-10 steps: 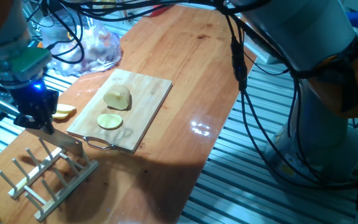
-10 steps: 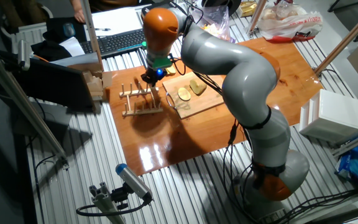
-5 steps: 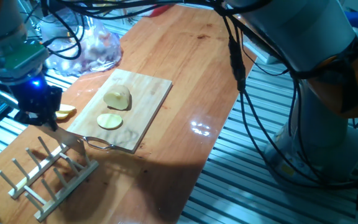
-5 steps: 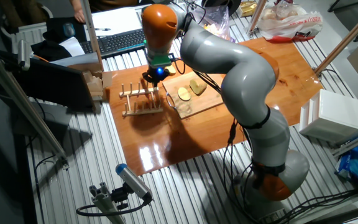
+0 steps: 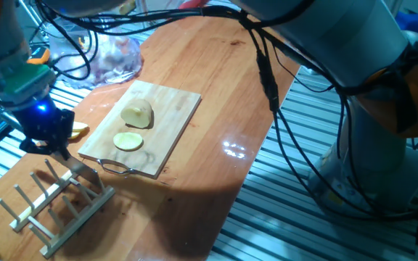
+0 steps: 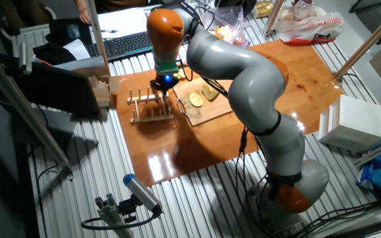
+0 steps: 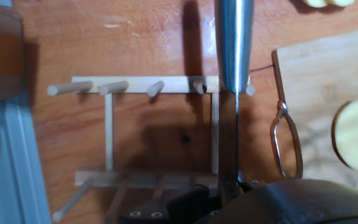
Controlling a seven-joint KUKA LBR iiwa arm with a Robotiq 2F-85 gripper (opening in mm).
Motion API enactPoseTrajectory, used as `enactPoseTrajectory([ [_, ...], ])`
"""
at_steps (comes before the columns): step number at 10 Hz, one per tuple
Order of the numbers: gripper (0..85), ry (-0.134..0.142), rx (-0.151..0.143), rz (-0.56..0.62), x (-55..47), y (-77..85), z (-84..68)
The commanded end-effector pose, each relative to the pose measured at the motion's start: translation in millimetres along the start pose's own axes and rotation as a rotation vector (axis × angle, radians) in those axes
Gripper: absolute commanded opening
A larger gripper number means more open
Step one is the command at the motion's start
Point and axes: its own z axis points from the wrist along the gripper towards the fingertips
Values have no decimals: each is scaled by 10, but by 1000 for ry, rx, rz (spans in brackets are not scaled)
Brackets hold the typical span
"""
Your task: Chop the potatoes
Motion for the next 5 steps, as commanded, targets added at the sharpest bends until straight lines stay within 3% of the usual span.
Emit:
enactPoseTrajectory([
  [1, 0, 4, -3, -1, -21, -1, 70],
  [3, 0, -2, 17, -15, -47, -9, 251],
  [5, 0, 0, 2, -22, -83, -42, 353],
])
